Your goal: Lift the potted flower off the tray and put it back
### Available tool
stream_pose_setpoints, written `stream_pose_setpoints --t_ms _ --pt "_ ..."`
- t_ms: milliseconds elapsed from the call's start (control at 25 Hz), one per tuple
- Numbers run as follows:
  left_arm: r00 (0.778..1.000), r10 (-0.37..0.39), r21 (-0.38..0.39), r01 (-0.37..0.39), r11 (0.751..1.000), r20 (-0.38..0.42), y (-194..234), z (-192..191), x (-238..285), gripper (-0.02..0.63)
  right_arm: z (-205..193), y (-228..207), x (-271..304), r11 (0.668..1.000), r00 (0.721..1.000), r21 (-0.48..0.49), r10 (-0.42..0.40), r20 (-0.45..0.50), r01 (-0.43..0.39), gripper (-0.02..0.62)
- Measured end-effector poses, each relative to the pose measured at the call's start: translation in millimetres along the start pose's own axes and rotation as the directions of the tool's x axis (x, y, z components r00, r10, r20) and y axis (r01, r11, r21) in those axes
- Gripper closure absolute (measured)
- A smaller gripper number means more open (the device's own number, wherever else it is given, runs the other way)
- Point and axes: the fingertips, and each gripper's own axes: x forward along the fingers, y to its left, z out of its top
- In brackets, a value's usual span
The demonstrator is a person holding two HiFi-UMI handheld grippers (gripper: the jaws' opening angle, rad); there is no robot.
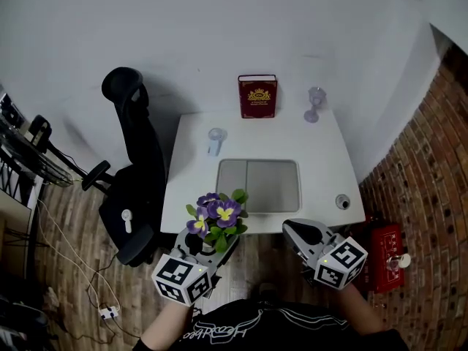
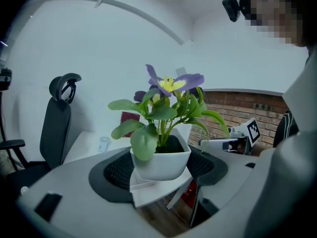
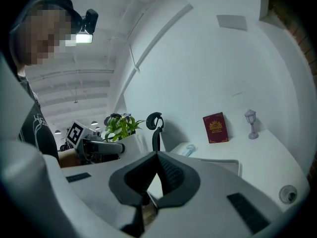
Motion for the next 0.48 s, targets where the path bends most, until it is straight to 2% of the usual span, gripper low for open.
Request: stream_pose_setpoints --t_ms 480 --pt "0.999 -0.043 -0.025 0.042 0.999 -0.032 -9 -40 -59 0.258 -43 61 -14 0.999 0.999 0.032 -0.036 -0.034 0.037 0.593"
